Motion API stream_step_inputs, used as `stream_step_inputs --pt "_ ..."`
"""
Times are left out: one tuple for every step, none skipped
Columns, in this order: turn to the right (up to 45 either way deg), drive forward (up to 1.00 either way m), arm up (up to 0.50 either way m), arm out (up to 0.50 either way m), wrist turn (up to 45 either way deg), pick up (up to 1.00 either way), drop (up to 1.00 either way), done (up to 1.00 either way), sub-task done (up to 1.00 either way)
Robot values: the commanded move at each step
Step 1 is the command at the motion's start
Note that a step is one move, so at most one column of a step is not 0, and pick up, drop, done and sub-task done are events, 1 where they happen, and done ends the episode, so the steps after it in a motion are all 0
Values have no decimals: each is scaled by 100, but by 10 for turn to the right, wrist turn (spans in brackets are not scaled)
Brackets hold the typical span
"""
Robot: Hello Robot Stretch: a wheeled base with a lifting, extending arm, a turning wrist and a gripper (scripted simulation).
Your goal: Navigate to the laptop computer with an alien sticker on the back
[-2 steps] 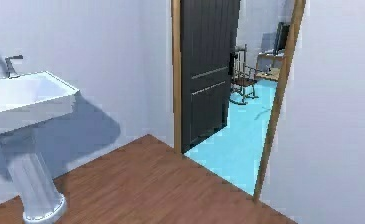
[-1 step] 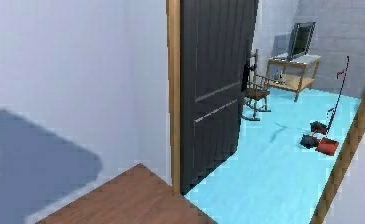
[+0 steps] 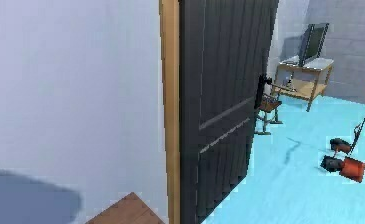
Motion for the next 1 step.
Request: stream_step_inputs --pt "300 0 0 0 0 0 0 0 0"
